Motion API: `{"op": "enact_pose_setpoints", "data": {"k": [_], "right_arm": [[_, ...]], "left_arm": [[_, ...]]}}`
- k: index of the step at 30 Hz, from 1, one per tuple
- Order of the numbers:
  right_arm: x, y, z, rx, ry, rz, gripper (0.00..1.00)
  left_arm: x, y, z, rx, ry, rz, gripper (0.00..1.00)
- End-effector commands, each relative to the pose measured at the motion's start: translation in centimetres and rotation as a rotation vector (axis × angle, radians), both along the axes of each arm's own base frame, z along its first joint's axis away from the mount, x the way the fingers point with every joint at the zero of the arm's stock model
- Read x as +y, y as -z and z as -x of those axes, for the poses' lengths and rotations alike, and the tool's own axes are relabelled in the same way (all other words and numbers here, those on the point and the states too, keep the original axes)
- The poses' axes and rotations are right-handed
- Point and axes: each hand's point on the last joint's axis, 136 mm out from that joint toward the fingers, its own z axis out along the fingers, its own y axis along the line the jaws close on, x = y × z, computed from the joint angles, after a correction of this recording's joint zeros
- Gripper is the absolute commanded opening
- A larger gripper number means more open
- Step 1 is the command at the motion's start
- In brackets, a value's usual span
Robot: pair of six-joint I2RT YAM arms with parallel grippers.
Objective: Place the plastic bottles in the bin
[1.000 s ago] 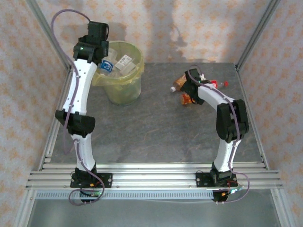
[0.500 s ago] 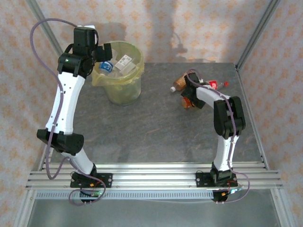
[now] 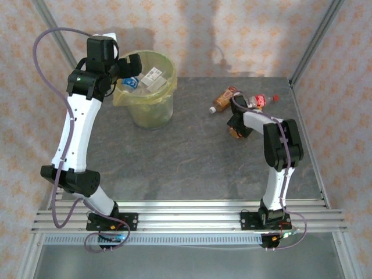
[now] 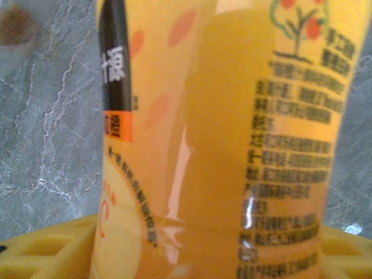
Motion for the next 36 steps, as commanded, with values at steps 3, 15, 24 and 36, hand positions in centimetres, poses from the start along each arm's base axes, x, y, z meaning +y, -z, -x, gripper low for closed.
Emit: {"op": "enact_pose_setpoints", "data": {"k": [3,15,24,36], "right_arm": [[-0.6,0.8,2.9,0.036,0.027,-0.006,0.54],[-1.9,-4.6,5.6,-0.077,0.015,0.020,0.46],[-0.3,-11.1,6.2,-0.296,-0.140,-0.034,0.43],[10.3,-23.4,9.3,-0.768,-0.734,-0.203,0.44]], "left_arm": [[-0.8,-1.6,1.1,-0.054,0.029,0.056,1.00],[-2.5,-2.7,2.3,-0.100,0.088,0.146,1.00],[-7.0,-2.4,2.9,-0.078,0.220,0.201,1.00],[-15.2,-2.3,3.5,-0.040,0.456,0.341,1.00]]}}
